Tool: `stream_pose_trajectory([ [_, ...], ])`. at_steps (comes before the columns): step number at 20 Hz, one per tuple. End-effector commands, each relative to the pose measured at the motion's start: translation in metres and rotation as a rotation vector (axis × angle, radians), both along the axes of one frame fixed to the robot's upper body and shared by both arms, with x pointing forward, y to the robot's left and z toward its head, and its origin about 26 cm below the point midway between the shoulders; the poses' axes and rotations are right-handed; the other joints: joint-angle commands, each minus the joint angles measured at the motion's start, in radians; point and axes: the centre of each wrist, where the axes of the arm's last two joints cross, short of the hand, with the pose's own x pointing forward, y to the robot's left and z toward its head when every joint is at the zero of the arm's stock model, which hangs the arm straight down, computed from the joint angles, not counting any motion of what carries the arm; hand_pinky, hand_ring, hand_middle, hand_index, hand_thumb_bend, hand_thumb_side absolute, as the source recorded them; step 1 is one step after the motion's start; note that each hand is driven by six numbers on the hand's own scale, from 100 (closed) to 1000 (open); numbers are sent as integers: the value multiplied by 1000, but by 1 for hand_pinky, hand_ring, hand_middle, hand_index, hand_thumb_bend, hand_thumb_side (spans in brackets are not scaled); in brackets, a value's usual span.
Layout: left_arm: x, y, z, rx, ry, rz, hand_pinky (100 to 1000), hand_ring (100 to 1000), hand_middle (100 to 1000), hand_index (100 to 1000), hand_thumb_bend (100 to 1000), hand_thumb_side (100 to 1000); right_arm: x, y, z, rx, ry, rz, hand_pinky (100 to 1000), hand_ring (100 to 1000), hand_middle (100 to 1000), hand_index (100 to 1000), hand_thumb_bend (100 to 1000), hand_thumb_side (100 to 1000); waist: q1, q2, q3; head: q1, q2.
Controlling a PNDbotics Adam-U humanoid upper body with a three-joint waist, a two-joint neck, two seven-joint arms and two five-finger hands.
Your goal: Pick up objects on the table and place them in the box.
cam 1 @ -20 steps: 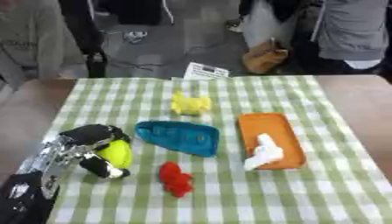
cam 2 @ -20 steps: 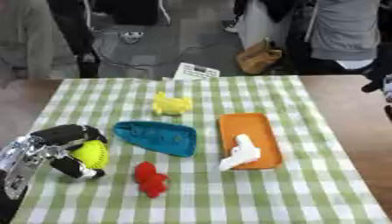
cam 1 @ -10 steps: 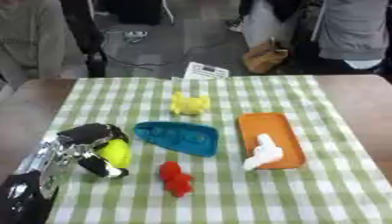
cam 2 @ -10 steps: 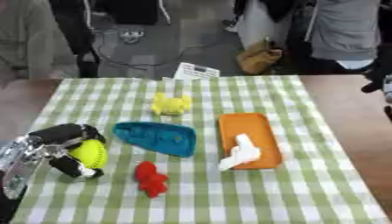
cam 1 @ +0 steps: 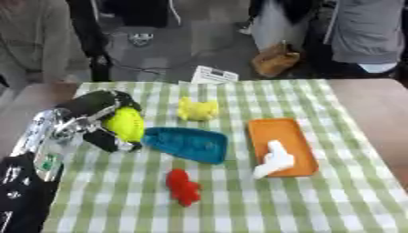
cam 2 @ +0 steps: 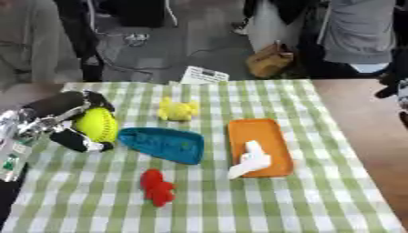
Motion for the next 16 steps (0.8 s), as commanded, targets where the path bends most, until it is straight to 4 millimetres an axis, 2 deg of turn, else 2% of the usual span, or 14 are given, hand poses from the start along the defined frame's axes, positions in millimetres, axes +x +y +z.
stream_pose_trajectory([
  [1, 10, -31, 17, 4, -26, -113, 100, 294, 434, 542, 135, 125, -2, 2, 9, -14, -31, 18, 514, 581, 734, 739, 100, 679, 6, -26, -4, 1, -6],
  [3, 19, -55, 17, -2, -16, -184, 100, 300, 435, 551, 119, 126, -2, 3, 9, -13, -32, 23, 514, 581, 734, 739, 100, 679, 5, -26, -11, 6, -7],
  [5, 25, -69, 15, -1, -11, -226, 100, 301, 437, 553, 124, 124, -2, 3, 9, -13, -33, 25, 514, 581, 734, 739, 100, 679, 4, -26, -14, 6, -7],
  [6, 27, -78, 14, -3, -13, -245, 100, 300, 430, 545, 153, 114, -2, 4, 9, -13, -33, 28, 514, 581, 733, 739, 100, 679, 4, -26, -19, 6, -7],
  [7, 30, -93, 12, -7, -15, -272, 100, 300, 430, 545, 153, 114, -2, 4, 10, -13, -33, 32, 514, 581, 733, 739, 100, 679, 4, -26, -24, 4, -6],
  [11, 40, -137, -4, -14, -34, -337, 100, 298, 427, 547, 188, 100, -1, 6, 10, -11, -35, 45, 515, 581, 733, 739, 100, 679, 2, -24, -38, -3, -9],
  [12, 41, -144, -9, -8, -44, -348, 100, 306, 438, 550, 238, 100, -1, 7, 11, -11, -35, 46, 515, 581, 733, 739, 100, 679, 2, -24, -41, -3, -9],
  [16, 44, -167, -22, 47, -95, -399, 100, 311, 444, 550, 274, 100, -1, 7, 11, -10, -36, 51, 515, 580, 733, 739, 100, 679, 2, -25, -49, -5, -13],
])
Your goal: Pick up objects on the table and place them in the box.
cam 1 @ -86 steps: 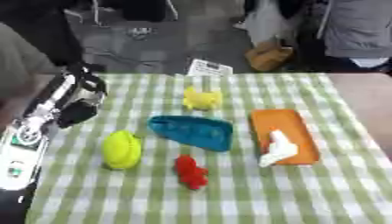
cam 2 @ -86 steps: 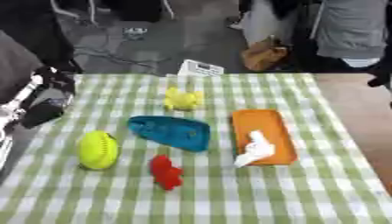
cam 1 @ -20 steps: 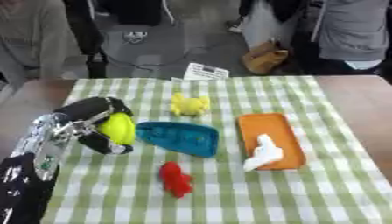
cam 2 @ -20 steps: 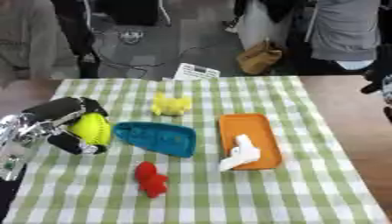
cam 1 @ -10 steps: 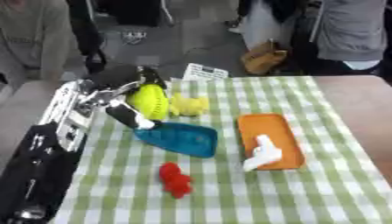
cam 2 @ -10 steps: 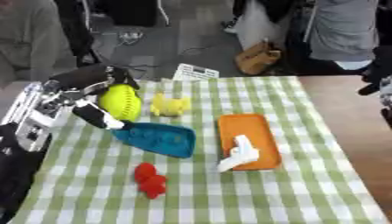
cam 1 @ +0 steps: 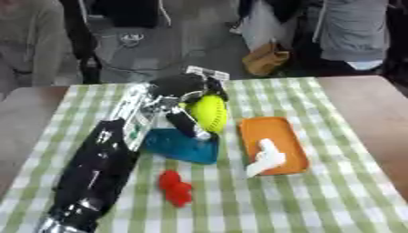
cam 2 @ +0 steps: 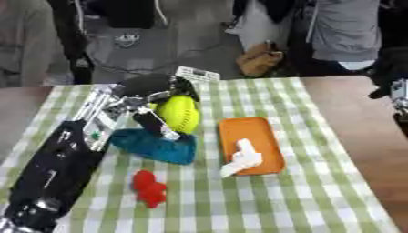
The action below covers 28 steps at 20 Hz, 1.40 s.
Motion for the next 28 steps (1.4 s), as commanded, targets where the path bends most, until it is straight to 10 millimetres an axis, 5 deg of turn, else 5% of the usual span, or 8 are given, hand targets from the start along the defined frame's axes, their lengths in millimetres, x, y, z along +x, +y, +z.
stream_pose_trajectory([
  [1, 3, -15, 4, 19, -78, -37, 100, 311, 444, 550, 274, 100, -2, 2, 11, -5, -35, 18, 515, 580, 733, 739, 100, 679, 2, -25, -2, -4, -12],
  [5, 1, -35, -13, 25, -133, -61, 122, 342, 455, 561, 368, 100, -2, 3, 10, -1, -34, 25, 514, 580, 732, 739, 100, 679, 2, -24, -13, -4, -17],
  [13, -4, -57, -44, -6, -219, -52, 200, 339, 467, 600, 388, 100, -1, 5, 10, 3, -32, 35, 513, 579, 732, 739, 100, 680, 1, -21, -25, -1, -17],
  [22, 0, -51, -59, -87, -313, 56, 254, 377, 468, 605, 418, 100, -1, 8, 9, 13, -28, 52, 512, 578, 732, 739, 100, 681, -6, -13, -49, 4, -27],
  [24, 2, -49, -58, -112, -340, 88, 308, 418, 506, 643, 426, 100, -1, 9, 9, 17, -28, 56, 512, 578, 732, 739, 100, 681, -8, -11, -57, 5, -29],
  [25, 3, -49, -58, -119, -352, 99, 434, 509, 586, 685, 443, 100, -1, 9, 9, 19, -27, 57, 511, 577, 732, 739, 100, 681, -8, -10, -61, 6, -30],
  [28, 5, -49, -57, -113, -384, 122, 520, 576, 648, 720, 467, 100, -1, 10, 9, 22, -26, 62, 511, 577, 732, 739, 100, 681, -7, -9, -68, 10, -31],
])
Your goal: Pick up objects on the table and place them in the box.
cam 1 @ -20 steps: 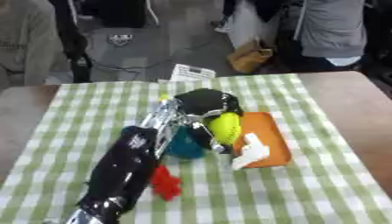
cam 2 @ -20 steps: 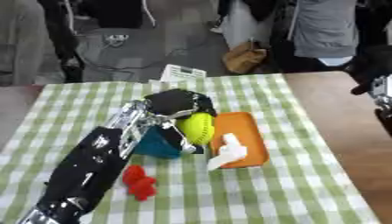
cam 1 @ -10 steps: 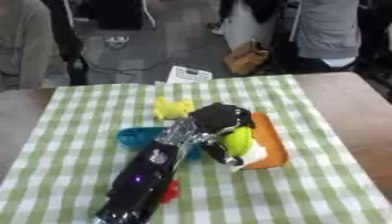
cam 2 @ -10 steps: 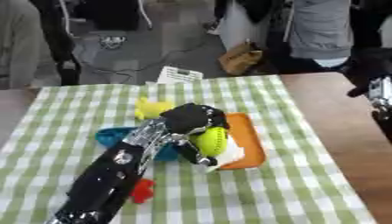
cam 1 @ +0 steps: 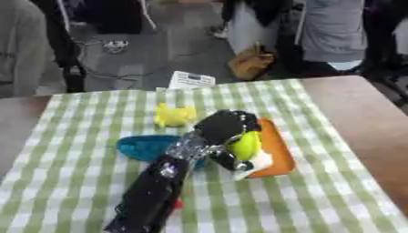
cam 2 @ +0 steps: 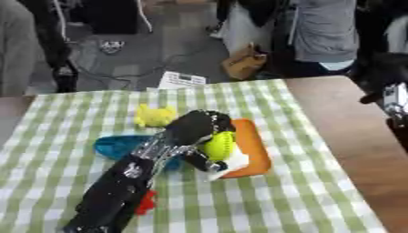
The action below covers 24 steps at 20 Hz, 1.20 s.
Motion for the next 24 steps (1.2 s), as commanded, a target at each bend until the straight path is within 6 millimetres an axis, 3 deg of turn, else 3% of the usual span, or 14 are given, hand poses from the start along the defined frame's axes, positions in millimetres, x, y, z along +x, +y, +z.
stream_pose_trajectory([
  [1, 4, -5, 13, 5, -61, 14, 688, 712, 764, 781, 460, 239, -2, 3, 10, -2, -34, 24, 511, 577, 732, 739, 100, 681, -7, -9, -5, 6, -15],
  [4, 4, -5, 9, 69, -56, 25, 736, 766, 811, 817, 454, 319, -2, 3, 10, -1, -34, 27, 511, 577, 732, 739, 100, 681, -6, -9, -10, 8, -18],
  [5, 4, -5, 7, 88, -53, 27, 799, 849, 884, 861, 465, 453, -2, 3, 10, 0, -34, 28, 510, 577, 732, 739, 100, 681, -6, -9, -13, 8, -20],
  [8, 3, -5, 2, 133, -49, 36, 808, 863, 896, 870, 448, 475, -2, 4, 10, 2, -33, 28, 510, 577, 732, 739, 100, 681, -5, -9, -17, 8, -22],
  [9, 2, -5, 0, 144, -47, 38, 876, 936, 962, 924, 361, 597, -2, 4, 10, 2, -33, 29, 510, 577, 732, 739, 100, 682, -5, -8, -18, 8, -23],
  [11, 2, -3, -4, 149, -43, 45, 925, 975, 1000, 971, 262, 676, -2, 4, 9, 3, -31, 30, 509, 577, 732, 738, 100, 682, -4, -7, -22, 6, -25],
  [18, 2, -2, -7, 107, -66, 46, 985, 1000, 1000, 1000, 148, 778, -2, 4, 9, 5, -30, 31, 509, 577, 732, 738, 100, 683, -2, -4, -27, 5, -29],
  [24, 2, -1, -6, 68, -68, 40, 946, 970, 993, 981, 132, 739, -2, 4, 9, 5, -30, 30, 509, 577, 732, 738, 100, 682, -1, -4, -28, 3, -31],
])
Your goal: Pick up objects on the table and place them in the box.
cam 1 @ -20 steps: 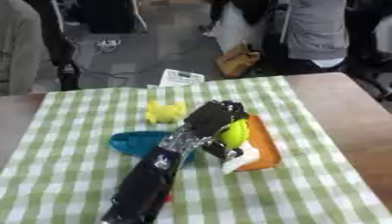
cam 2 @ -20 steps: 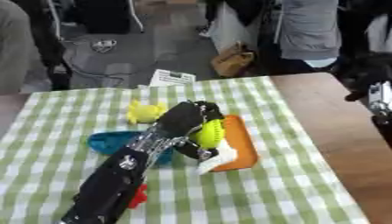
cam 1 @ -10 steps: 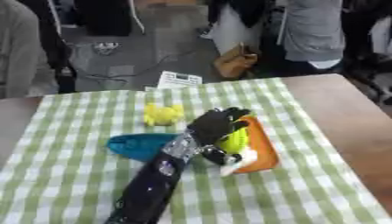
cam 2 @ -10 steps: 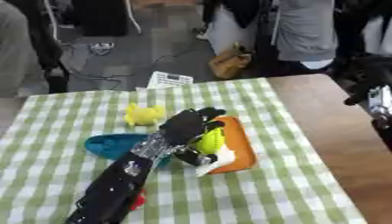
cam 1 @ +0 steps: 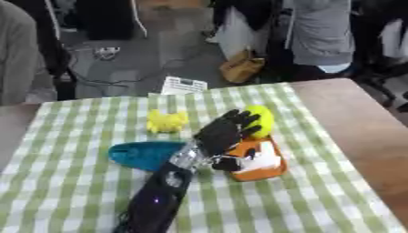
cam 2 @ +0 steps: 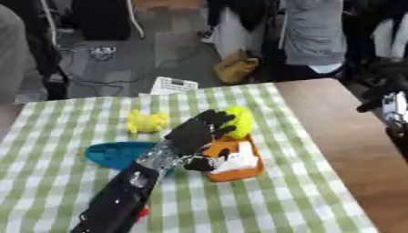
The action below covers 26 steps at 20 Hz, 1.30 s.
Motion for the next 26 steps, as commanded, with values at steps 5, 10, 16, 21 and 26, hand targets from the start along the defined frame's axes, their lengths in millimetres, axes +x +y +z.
stream_pose_trajectory([
  [5, 7, 14, 23, -193, -67, -28, 850, 857, 885, 925, 151, 652, -2, 0, 10, -10, -37, 2, 509, 577, 732, 738, 100, 682, 0, -6, 8, -11, -17],
  [10, 11, 67, 49, -420, -100, 24, 775, 799, 831, 916, 100, 710, -3, -4, 10, -14, -36, -19, 509, 577, 732, 738, 100, 682, 0, -8, 31, -25, -17],
  [16, -12, 157, 85, -774, -88, 129, 636, 709, 750, 894, 100, 838, -4, -7, 10, -24, -36, -37, 509, 577, 732, 739, 100, 682, 2, -8, 68, -39, -12],
  [21, -52, 214, 115, -984, -19, 151, 607, 691, 725, 875, 100, 850, -4, -9, 11, -32, -34, -47, 509, 578, 732, 739, 100, 682, 4, -8, 86, -42, -1],
  [26, -87, 247, 128, -1105, -2, 172, 582, 678, 710, 873, 100, 864, -4, -10, 11, -35, -34, -51, 510, 578, 732, 739, 100, 682, 8, -10, 95, -36, 17],
])
